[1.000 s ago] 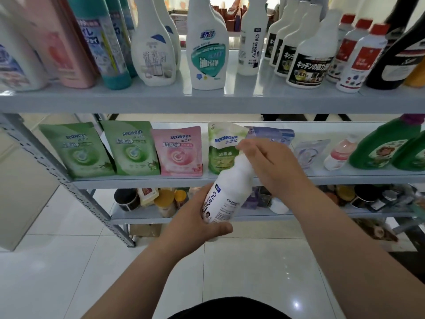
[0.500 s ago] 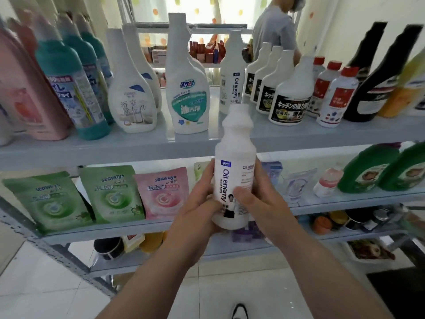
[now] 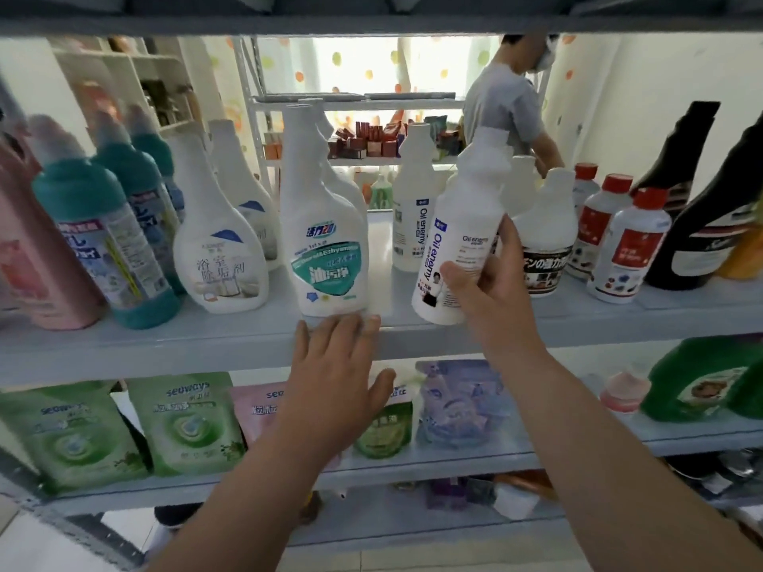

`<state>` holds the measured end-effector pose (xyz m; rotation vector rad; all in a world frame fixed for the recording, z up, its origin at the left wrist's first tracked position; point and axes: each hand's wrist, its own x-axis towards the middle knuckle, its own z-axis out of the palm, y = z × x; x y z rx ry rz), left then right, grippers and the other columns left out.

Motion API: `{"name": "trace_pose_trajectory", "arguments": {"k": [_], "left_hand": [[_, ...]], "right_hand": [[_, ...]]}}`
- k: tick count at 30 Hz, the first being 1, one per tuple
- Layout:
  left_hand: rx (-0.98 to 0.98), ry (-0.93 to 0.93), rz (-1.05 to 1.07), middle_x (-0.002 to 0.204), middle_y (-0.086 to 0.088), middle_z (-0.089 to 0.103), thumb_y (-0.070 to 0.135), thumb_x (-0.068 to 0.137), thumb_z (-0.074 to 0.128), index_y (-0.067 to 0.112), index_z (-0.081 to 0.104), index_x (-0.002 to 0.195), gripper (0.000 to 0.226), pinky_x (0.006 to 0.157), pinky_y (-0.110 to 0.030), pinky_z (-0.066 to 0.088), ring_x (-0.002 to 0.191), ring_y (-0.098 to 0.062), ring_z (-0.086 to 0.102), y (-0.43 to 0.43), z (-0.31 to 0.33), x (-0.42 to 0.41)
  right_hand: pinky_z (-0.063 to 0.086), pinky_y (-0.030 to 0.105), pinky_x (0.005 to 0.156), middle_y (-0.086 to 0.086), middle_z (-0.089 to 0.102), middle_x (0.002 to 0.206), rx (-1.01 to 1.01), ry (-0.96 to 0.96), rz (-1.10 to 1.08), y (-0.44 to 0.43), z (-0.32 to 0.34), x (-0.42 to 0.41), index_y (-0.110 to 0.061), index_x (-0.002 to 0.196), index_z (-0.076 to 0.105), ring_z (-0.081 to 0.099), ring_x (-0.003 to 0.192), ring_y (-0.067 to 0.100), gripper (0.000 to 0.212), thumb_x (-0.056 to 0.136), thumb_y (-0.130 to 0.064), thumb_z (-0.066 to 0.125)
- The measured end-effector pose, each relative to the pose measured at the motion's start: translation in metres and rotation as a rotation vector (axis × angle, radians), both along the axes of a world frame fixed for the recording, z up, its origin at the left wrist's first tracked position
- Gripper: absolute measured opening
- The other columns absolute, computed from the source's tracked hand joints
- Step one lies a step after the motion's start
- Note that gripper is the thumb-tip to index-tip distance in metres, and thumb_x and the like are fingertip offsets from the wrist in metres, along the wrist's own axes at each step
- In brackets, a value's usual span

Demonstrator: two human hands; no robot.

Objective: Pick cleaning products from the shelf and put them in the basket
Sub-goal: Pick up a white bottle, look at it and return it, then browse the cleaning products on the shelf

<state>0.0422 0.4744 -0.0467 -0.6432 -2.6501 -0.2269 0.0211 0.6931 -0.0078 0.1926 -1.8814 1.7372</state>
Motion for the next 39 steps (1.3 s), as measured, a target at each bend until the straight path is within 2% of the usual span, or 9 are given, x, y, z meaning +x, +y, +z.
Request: {"name": "trace_pose_trajectory", "arguments": {"k": [7,13,16,18,20,23,29,37,39], "left_hand": [[-0.077,0.167,0.016,0.142,-0.016,0.058,0.049,0.075,0.072,0.012,0.055,0.146,0.082,0.113,-0.067,0.034,0.131,-0.042,0.053,0.001,-0.034,-0.016],[-0.057,0.209,0.002,0.143,-0.015,0.053,0.053,0.07,0.068,0.015,0.048,0.148,0.09,0.117,-0.064,0.019,0.134,-0.039,0.042,-0.001,-0.043,-0.024],[-0.047,0.205,0.005,0.142,-0.015,0.053,0.055,0.067,0.067,0.015,0.045,0.148,0.093,0.117,-0.064,0.015,0.134,-0.039,0.039,0.0,-0.043,-0.025],[-0.043,0.198,0.007,0.141,-0.016,0.054,0.054,0.062,0.072,0.015,0.045,0.148,0.098,0.117,-0.065,0.017,0.133,-0.039,0.038,0.001,-0.042,-0.023],[-0.049,0.176,0.013,0.141,-0.016,0.055,0.053,0.058,0.077,0.015,0.049,0.148,0.102,0.118,-0.066,0.022,0.133,-0.039,0.039,0.002,-0.04,-0.021],[-0.034,0.155,0.015,0.141,-0.016,0.056,0.051,0.054,0.081,0.013,0.053,0.147,0.104,0.118,-0.065,0.018,0.134,-0.039,0.04,0.002,-0.038,-0.017],[-0.009,0.163,0.024,0.14,-0.02,0.054,0.047,0.058,0.083,0.011,0.049,0.147,0.102,0.118,-0.065,0.013,0.134,-0.043,0.041,0.004,-0.04,-0.019],[0.072,0.018,0.18,0.145,-0.029,0.048,0.025,0.07,0.082,-0.003,0.05,0.143,0.085,0.12,-0.068,0.012,0.141,-0.051,0.036,0.037,-0.026,0.009],[0.07,0.038,0.166,0.135,-0.026,0.056,0.025,0.074,0.079,-0.003,0.056,0.137,0.072,0.117,-0.066,0.024,0.131,-0.048,0.047,0.052,-0.019,0.018]], "right_hand": [[0.053,0.044,0.104,-0.007,0.064,0.139,0.134,-0.05,-0.074,-0.005,-0.005,-0.032,-0.042,0.157,0.02,0.064,0.123,0.007,0.087,0.088,-0.032,0.073],[0.047,0.001,0.081,-0.012,0.059,0.135,0.28,-0.048,-0.143,-0.015,-0.007,-0.041,-0.042,0.157,0.017,0.06,0.106,-0.017,0.087,0.092,-0.035,0.073],[0.037,-0.007,0.077,-0.015,0.05,0.14,0.373,-0.07,-0.198,-0.021,-0.007,-0.039,-0.035,0.161,0.011,0.052,0.103,-0.026,0.087,0.097,-0.034,0.069],[0.041,0.002,0.086,-0.007,0.049,0.149,0.463,-0.081,-0.261,-0.026,-0.007,-0.036,-0.031,0.163,0.003,0.057,0.111,-0.009,0.087,0.1,-0.037,0.063],[0.049,0.028,0.093,0.005,0.049,0.154,0.575,-0.135,-0.33,-0.031,-0.007,-0.029,-0.025,0.164,-0.005,0.06,0.122,0.021,0.085,0.104,-0.043,0.053],[0.051,0.047,0.094,0.017,0.059,0.14,0.782,-0.234,-0.428,-0.032,-0.016,-0.01,-0.014,0.165,0.004,0.06,0.116,0.035,0.074,0.107,-0.044,0.04],[0.019,0.051,0.124,0.009,0.04,0.161,1.203,-0.274,-0.421,0.0,-0.057,0.053,-0.018,0.157,0.038,0.031,0.151,0.028,0.054,0.106,-0.037,0.038],[0.024,0.044,0.122,0.01,0.053,0.149,1.114,-0.293,-0.467,0.079,-0.042,0.089,-0.015,0.145,0.056,0.041,0.142,0.03,0.047,0.102,-0.033,0.058],[0.03,0.044,0.119,0.012,0.059,0.14,1.098,-0.28,-0.491,0.102,-0.039,0.091,-0.011,0.138,0.061,0.048,0.134,0.031,0.043,0.1,-0.031,0.061]]}}
